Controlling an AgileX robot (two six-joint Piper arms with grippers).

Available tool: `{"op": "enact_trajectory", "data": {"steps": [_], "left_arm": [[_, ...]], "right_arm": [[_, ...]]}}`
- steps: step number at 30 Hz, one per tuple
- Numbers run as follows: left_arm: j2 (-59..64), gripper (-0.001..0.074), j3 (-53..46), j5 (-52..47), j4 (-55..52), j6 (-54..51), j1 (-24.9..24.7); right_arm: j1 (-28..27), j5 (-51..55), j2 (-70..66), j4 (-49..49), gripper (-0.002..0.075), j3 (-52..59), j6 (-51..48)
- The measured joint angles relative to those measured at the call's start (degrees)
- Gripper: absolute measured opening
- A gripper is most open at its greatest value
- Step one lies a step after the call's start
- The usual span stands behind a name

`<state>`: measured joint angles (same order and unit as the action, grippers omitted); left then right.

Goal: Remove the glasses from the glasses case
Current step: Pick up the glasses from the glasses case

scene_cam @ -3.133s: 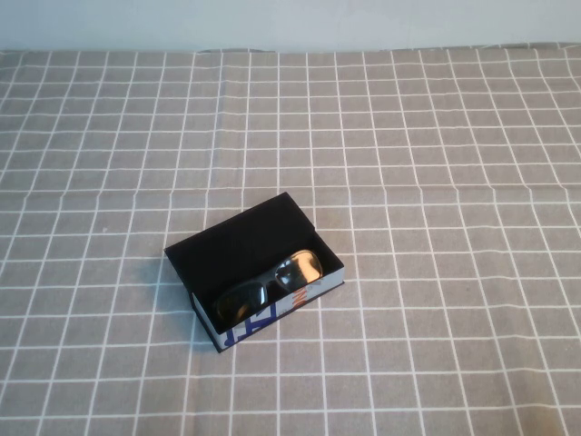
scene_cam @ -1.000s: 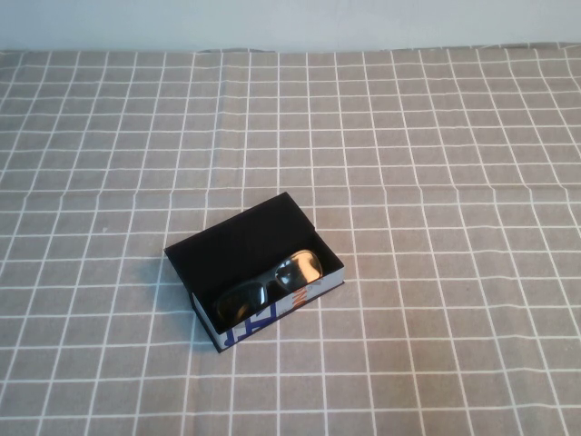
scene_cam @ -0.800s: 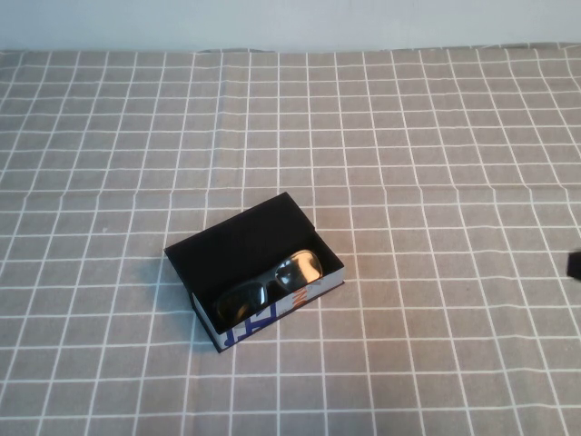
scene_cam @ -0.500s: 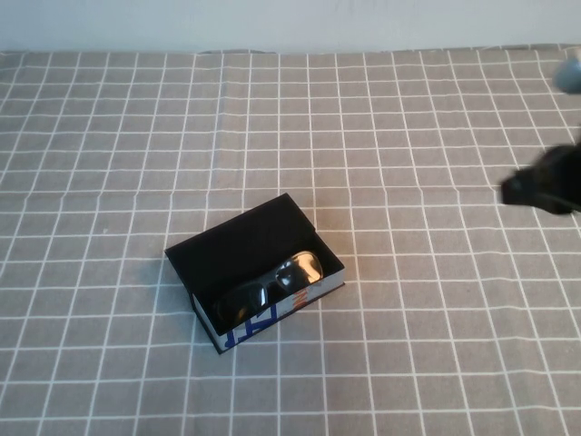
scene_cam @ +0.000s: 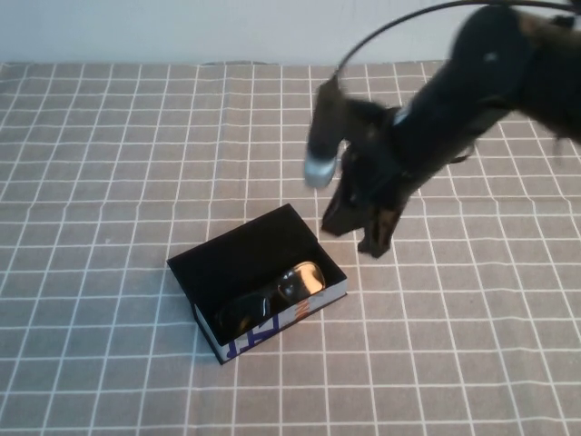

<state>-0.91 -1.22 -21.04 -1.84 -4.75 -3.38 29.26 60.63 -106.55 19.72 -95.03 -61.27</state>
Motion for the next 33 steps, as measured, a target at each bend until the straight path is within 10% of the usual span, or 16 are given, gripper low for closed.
{"op": "enact_trajectory", "data": {"steps": [14, 33], "left_arm": [[0.0, -0.0005, 0.0, 0.0, 0.0, 0.0, 0.0], [0.0, -0.0004, 0.0, 0.0, 0.0, 0.0, 0.0]], "right_arm": [[10.0, 3.6, -14.0, -7.9, 0.0246, -11.1, -16.5], [12.2, -4.3, -18.3, -14.5, 0.0248, -11.2, -17.1]]}}
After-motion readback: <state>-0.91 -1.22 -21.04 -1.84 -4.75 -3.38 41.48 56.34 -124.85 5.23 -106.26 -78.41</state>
